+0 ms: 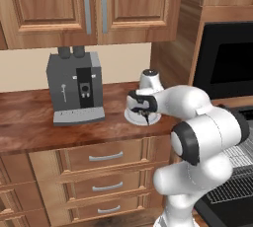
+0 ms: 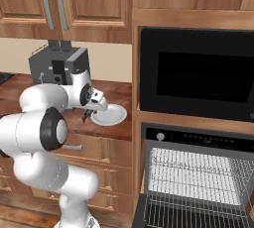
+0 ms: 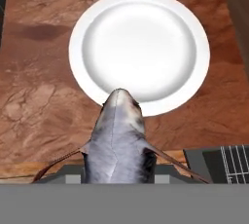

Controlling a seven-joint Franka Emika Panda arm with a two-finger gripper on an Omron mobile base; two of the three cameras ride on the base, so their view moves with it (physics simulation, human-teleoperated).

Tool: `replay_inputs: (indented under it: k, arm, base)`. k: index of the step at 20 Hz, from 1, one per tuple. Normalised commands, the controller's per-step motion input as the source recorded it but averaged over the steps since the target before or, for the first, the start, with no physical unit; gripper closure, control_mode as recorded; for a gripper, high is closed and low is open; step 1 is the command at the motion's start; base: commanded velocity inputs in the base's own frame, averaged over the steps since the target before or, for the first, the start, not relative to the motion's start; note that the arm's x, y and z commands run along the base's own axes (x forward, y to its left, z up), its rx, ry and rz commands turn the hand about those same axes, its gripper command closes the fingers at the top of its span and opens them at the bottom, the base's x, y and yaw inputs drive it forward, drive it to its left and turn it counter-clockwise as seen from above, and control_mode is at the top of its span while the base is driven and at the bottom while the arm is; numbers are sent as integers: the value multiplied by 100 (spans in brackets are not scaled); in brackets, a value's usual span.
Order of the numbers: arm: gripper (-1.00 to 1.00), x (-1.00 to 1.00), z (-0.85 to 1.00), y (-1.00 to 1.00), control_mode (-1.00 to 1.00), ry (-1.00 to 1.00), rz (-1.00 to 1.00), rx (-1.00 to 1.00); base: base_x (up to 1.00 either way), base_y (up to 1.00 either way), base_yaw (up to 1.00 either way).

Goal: Take the fish from the oven and place it on the plate on the counter.

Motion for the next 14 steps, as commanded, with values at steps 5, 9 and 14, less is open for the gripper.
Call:
replay_inputs:
  k: [5, 9, 14]
  arm:
    - [100, 28, -38, 0, -100, 7, 0, 0]
    - [100, 21, -51, 0, -100, 1, 0, 0]
    - [100, 32, -42, -1, -100, 0, 0, 0]
  base:
    - [0, 0, 0]
    - [0, 0, 0]
    - [0, 0, 0]
